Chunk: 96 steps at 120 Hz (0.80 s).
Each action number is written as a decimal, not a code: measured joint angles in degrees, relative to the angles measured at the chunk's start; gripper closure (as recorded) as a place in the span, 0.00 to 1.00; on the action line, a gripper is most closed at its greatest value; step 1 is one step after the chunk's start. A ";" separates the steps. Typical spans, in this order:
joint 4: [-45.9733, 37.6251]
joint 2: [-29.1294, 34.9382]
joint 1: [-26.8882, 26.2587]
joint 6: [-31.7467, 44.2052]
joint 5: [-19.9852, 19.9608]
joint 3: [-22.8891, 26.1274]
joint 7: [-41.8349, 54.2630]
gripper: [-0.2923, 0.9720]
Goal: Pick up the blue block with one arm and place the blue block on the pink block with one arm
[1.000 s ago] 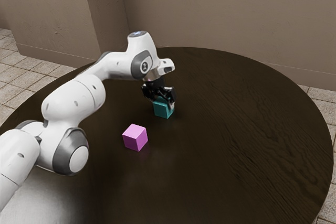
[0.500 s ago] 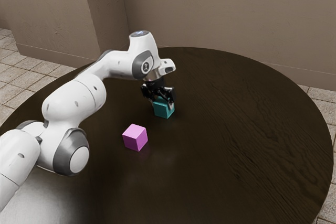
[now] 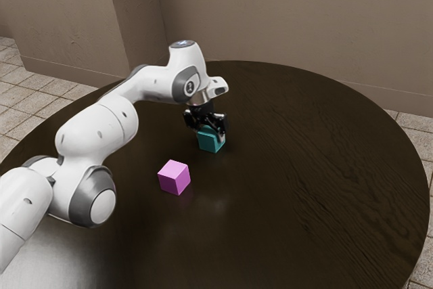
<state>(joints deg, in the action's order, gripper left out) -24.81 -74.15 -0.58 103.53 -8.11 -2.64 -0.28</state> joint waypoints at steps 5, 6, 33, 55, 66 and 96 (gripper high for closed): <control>0.00 0.00 -0.02 0.00 0.01 0.00 -0.16 0.36; 0.00 0.00 -0.02 0.00 0.01 0.00 -0.20 0.37; 0.00 0.00 -0.13 0.01 0.07 -0.06 -1.07 0.44; 0.06 0.14 -0.07 0.07 0.48 -0.05 -1.77 0.52; 0.09 0.29 -0.06 0.01 0.68 -0.10 -2.09 0.53; -4.61 6.80 -1.05 -1.29 2.40 -0.11 -3.02 0.52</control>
<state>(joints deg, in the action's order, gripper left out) -29.42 -67.35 -1.63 102.25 -5.71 -2.75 -3.30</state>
